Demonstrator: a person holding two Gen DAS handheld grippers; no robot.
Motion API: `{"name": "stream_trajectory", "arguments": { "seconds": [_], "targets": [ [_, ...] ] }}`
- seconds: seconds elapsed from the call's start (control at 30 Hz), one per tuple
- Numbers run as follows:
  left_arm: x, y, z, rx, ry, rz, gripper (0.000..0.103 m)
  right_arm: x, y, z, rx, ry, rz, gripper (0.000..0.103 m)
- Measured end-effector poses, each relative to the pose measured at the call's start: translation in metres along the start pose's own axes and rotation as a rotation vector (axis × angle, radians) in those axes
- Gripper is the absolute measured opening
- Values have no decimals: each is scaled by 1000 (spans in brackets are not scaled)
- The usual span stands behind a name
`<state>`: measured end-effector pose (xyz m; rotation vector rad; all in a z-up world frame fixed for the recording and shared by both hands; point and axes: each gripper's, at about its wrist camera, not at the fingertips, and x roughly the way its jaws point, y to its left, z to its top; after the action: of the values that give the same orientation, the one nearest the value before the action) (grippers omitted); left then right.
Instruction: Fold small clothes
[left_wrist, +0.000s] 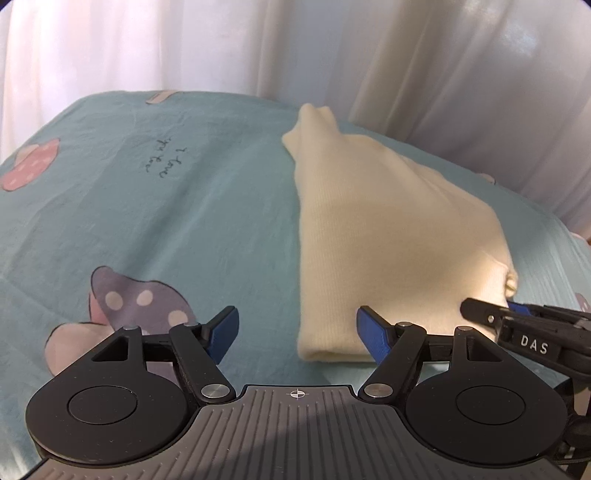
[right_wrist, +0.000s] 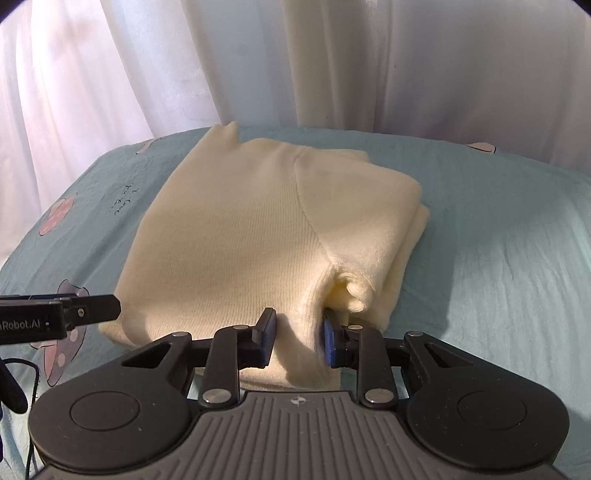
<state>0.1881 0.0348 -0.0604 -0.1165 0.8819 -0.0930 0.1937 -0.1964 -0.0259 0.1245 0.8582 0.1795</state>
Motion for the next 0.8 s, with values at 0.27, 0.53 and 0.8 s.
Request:
{"name": "stream_trajectory", "arguments": {
  "seconds": [0.27, 0.53, 0.8],
  "targets": [
    [33, -11, 68, -32, -77, -5, 81, 17, 1, 45, -23, -92, -9, 25],
    [59, -10, 60, -6, -66, 53, 86, 8, -21, 19, 27, -35, 44, 25],
    [18, -2, -2, 114, 46, 33, 86, -29, -29, -23, 99, 98, -2, 67]
  ]
}}
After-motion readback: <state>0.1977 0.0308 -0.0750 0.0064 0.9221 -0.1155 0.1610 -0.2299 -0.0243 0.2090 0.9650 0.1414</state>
